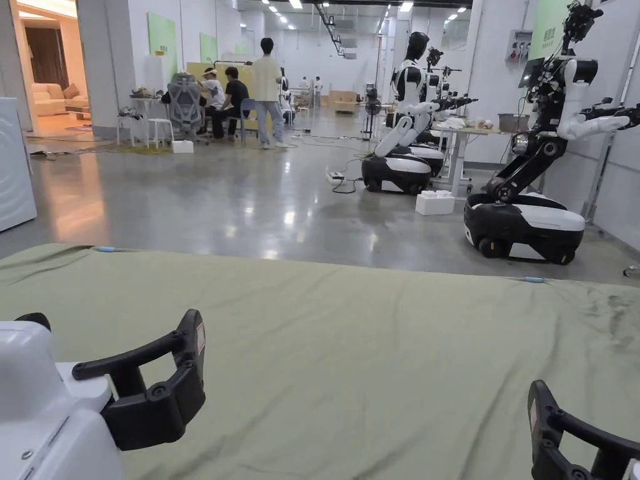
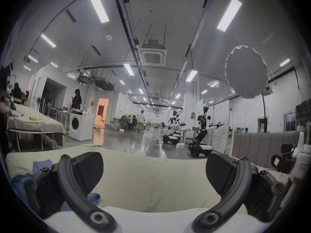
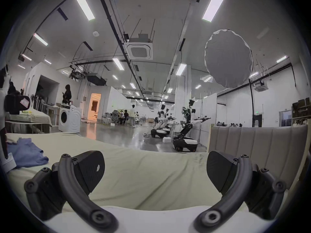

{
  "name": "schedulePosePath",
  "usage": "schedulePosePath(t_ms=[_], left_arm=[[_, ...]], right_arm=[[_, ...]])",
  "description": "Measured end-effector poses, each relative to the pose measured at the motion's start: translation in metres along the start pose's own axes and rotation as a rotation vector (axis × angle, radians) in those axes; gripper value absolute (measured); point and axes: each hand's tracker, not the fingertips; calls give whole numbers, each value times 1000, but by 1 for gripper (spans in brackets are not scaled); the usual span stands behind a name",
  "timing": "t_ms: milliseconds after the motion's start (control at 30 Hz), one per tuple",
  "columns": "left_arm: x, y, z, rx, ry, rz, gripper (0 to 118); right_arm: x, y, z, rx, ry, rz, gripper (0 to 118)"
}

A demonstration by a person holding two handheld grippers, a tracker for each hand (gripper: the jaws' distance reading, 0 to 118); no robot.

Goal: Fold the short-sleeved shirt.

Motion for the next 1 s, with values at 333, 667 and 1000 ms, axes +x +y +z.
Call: schedulePosePath(t_ms=[333, 667, 1000], left_arm=[[-8, -3, -1, -46, 19, 151, 118], [9, -9, -5, -153, -18, 14, 118], [17, -13, -3, -159, -38, -89, 118]], right_arm=[[-4, 6, -5, -10, 13, -50, 118], [-12, 4, -9, -33, 33, -60, 118], [-10, 4, -9, -45, 41, -53, 118]])
